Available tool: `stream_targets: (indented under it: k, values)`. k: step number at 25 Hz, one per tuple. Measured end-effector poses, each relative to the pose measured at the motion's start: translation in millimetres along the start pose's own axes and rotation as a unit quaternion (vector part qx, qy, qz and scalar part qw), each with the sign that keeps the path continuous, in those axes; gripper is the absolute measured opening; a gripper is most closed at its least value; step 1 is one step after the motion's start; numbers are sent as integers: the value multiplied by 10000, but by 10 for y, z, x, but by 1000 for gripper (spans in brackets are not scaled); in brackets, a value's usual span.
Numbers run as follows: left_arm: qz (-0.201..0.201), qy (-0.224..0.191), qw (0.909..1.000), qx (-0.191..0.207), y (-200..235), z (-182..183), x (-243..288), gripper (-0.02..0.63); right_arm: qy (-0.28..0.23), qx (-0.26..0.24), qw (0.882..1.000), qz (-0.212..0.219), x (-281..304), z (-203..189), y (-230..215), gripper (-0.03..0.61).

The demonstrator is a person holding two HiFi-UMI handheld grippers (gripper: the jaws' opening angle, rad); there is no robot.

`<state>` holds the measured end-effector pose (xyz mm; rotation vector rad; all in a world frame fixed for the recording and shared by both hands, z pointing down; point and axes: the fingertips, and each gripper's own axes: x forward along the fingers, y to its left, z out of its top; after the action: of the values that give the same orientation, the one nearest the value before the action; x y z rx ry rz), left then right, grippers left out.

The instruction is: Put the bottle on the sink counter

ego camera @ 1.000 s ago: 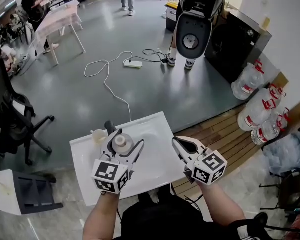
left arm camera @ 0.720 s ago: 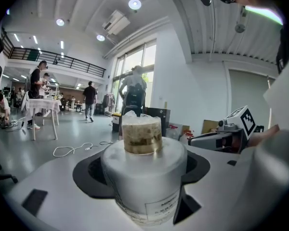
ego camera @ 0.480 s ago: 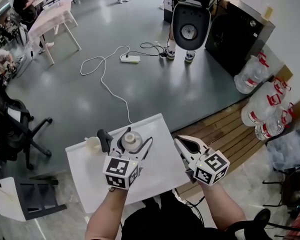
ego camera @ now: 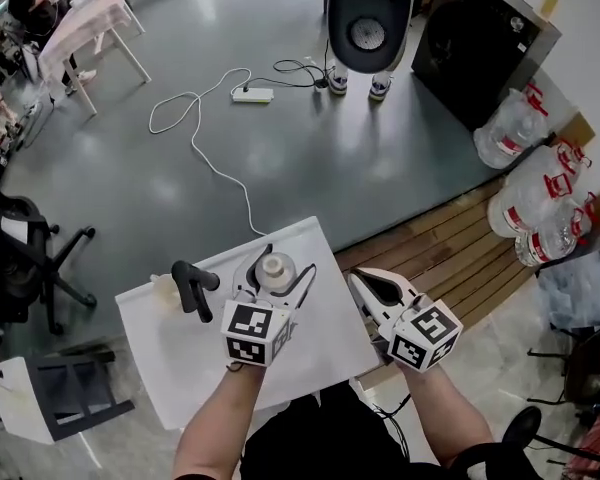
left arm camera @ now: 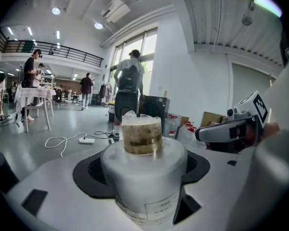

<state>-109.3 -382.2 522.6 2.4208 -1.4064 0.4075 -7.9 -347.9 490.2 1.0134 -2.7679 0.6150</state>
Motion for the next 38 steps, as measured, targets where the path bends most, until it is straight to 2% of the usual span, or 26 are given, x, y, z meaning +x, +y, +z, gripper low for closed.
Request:
stream_targets:
  k: [8,15,27,38]
  values:
    - [-35,271,9995,186,40,-354,572,341,186,-40,9998,-69,46,-132,-260,14]
    - [30,448,9989,122,129,-641,877,341,469,-65,9988,-147,37,-270,-444,15]
    - [129,604,9980,116,239,-846,1329,341,626,-42,9980,-99,106,-368,-687,14]
    - [173,545,9979,317,266,-816,1595,341,742,47,9972,-108,126,-439,-875,15]
